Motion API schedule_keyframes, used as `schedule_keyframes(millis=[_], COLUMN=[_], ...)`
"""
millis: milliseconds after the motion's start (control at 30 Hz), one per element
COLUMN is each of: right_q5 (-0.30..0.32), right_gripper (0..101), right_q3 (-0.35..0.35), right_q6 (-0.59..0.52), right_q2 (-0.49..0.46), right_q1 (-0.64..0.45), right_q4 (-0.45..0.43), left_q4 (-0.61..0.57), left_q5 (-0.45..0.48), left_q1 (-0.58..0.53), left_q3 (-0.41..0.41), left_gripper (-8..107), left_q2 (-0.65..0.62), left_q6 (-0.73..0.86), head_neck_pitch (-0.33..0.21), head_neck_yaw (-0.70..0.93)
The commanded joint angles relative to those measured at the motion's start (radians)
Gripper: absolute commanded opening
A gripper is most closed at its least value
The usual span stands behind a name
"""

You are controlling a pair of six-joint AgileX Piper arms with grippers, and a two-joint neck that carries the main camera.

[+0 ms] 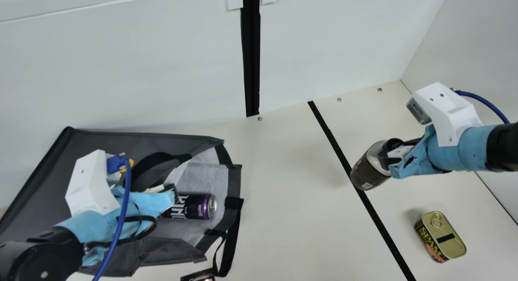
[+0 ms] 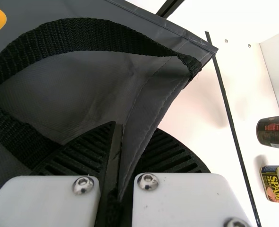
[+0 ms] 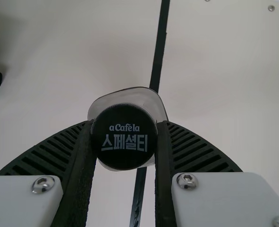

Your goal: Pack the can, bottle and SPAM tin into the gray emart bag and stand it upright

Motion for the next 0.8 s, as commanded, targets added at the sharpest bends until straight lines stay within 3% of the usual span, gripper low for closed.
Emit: schedule_keyframes(millis=[0,767], right_q5=[-0.002,-0.002], right_gripper=[0,0], right_q3=[0.012,0.134], right_q6=[0.004,0.101], right_q2=[-0.017,-0.184], right_q1=[0.021,0.377], right_q4=[-0.006,-0.085], left_q4=[0.000,0.000], left_q5=[0.000,0.000], left_q1=[0.000,0.000], left_q3=[0.000,0.000], left_gripper=[-8,-8], left_q2=[0.000,0.000], left_q6=[0.000,0.000], head_neck_pitch=[-0.023,-0.023], head_neck_yaw=[-0.001,-0.001])
